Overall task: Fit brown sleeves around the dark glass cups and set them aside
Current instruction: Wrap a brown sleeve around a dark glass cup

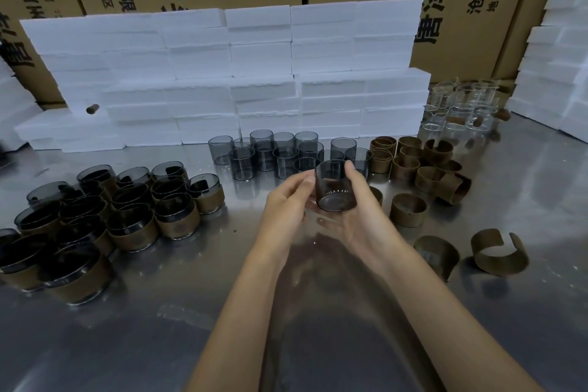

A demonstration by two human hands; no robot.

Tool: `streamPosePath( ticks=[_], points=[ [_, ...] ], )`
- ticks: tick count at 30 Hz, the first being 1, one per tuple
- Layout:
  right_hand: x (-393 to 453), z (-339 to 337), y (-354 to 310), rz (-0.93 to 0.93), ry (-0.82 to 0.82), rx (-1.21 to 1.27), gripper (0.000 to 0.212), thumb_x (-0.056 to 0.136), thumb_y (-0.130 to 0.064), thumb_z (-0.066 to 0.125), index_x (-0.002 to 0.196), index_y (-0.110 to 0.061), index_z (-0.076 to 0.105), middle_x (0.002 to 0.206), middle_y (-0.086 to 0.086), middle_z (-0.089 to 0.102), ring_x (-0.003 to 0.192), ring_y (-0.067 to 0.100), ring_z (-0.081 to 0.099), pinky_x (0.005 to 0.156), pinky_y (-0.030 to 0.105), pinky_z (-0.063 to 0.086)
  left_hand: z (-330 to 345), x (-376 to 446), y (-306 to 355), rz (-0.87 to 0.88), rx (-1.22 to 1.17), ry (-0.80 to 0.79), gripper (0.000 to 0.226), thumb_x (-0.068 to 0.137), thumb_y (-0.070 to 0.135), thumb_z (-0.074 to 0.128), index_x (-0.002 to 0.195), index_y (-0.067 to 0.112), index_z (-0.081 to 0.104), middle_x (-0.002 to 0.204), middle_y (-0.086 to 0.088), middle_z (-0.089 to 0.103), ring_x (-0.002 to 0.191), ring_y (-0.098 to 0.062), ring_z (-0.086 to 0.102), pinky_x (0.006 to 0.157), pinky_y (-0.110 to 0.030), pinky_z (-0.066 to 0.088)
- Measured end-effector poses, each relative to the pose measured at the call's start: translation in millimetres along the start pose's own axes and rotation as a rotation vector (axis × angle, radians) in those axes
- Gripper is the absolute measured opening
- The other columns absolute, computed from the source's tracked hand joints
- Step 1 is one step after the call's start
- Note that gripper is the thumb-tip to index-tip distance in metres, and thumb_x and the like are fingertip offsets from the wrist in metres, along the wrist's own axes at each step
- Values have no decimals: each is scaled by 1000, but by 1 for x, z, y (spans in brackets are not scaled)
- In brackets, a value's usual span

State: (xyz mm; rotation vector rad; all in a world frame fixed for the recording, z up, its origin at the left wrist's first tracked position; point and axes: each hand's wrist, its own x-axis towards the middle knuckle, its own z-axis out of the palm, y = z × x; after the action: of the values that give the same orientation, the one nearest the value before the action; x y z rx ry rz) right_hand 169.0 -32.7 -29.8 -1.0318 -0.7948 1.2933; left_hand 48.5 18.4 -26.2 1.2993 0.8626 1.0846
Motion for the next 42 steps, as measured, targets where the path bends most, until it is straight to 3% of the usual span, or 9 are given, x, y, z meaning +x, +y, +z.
streamPosePath(
  ticks=[4, 11, 17, 22, 27, 32, 34, 37, 42],
  points=[
    [4, 0, 1, -35, 89, -51, 63, 98, -65, 45, 133, -17, 64, 121, 7, 75, 117, 23, 69, 116, 47, 40, 0, -1, 1, 0, -7, 22, 15, 99, 25, 66, 110, 20, 75, 99, -3, 76, 84, -16, 65, 72, -32, 48],
    [7, -2, 2, -85, 324, -195, 50, 104, -60, 36, 107, -24, 71, 116, 2, 75, 115, 21, 68, 111, 47, 47, 4, -8, 5, 1, 100, -30, 51, 72, 56, 82, 111, 25, 70, 106, 2, 76, 82, -6, 71, 63, -19, 54],
    [2, -4, 3, -219, 370, -318, 44, 108, -47, 38, 124, -22, 71, 123, 0, 73, 122, 16, 63, 113, 44, 45, 8, -7, 5, 10, 124, 20, 39, 76, 40, 87, 107, 22, 72, 101, 6, 77, 86, -1, 71, 60, -17, 53],
    [4, -1, -3, -151, 320, -230, 52, 99, -64, 45, 106, -22, 76, 89, 0, 79, 85, 17, 74, 75, 34, 57, 0, -10, 10, 38, 19, -83, 40, 77, 44, 82, 106, 16, 78, 89, 11, 77, 69, 12, 62, 57, -2, 40],
    [1, -3, -6, 42, 69, -131, 84, 77, -91, 43, 82, -15, 79, 72, 16, 65, 50, 20, 51, 43, 26, 32, 3, -13, 14, 15, 110, -208, 31, 71, 61, 61, 70, 31, 68, 68, -1, 53, 65, -6, 51, 75, -32, 37],
    [0, -6, -6, -49, 23, -246, 83, 73, -91, 45, 92, -19, 81, 83, 19, 74, 64, 22, 64, 58, 30, 45, 8, -13, 14, 6, 102, -205, 49, 71, 74, 55, 72, 27, 69, 73, -7, 50, 61, -11, 45, 73, -33, 37],
    [-1, -5, -7, -98, 68, -348, 78, 75, -91, 43, 85, -24, 82, 81, 15, 77, 69, 22, 71, 66, 31, 51, 11, -11, 11, -1, 187, -170, 66, 73, 83, 52, 76, 18, 67, 86, -8, 59, 78, -15, 53, 75, -29, 38],
    [-1, -1, -4, -150, 157, -390, 81, 74, -90, 42, 77, -19, 81, 75, 11, 77, 68, 20, 76, 59, 22, 56, 10, -11, 7, -23, 241, -145, 59, 87, 81, 50, 81, 24, 65, 115, -5, 57, 106, -14, 54, 74, -19, 41],
    [3, 1, 4, -176, 229, -460, 79, 94, -79, 27, 94, -18, 77, 72, 10, 76, 67, 17, 74, 70, 31, 60, 10, -8, 5, 51, 148, -51, 37, 91, 56, 65, 82, 21, 68, 75, 2, 65, 58, 3, 60, 51, -7, 41]
  ],
)
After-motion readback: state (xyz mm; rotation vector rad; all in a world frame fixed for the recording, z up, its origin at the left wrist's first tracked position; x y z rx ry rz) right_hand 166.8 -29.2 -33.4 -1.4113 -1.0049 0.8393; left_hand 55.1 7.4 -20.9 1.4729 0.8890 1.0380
